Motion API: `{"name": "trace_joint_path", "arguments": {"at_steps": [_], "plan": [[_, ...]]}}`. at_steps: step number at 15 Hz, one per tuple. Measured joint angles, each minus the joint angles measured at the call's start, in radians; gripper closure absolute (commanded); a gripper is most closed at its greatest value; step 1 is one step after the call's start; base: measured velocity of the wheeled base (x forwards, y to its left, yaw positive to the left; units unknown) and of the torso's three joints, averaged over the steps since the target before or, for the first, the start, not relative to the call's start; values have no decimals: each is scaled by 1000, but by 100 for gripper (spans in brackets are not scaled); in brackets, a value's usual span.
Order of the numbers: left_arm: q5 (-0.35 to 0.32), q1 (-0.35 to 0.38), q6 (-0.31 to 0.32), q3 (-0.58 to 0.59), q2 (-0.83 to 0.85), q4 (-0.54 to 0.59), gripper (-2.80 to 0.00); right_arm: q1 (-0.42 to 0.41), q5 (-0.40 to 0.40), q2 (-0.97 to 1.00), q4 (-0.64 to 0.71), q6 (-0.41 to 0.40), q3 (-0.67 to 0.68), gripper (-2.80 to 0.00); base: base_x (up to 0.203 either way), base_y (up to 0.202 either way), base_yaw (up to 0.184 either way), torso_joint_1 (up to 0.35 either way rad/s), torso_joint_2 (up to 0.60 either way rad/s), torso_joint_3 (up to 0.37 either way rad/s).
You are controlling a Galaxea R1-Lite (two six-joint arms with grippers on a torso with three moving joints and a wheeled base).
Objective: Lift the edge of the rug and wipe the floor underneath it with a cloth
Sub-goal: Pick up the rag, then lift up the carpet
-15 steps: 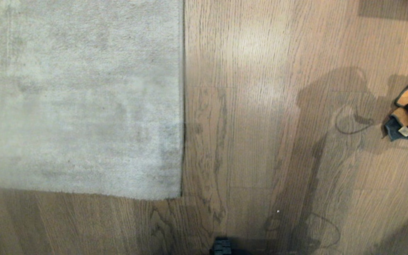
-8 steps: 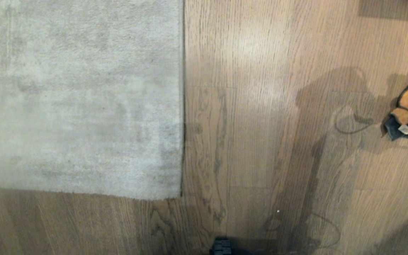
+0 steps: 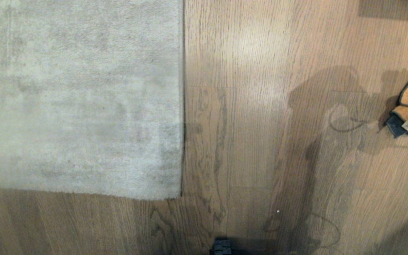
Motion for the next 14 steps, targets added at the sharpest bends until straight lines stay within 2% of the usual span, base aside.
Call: {"name": "trace_joint_path", "arguments": {"at_steps": [5,7,14], "plan": [[0,0,0,0,0,0,0,-10,21,-64,-85,9,75,0,0,0,0,0,0,0],[0,0,1,0,0,0,0,-22,53,-95,-88,5,112,0,0,0,0,0,0,0],[0,0,1,0,0,0,0,-30,60,-228,-90,0,180,0,0,0,0,0,0,0]]}}
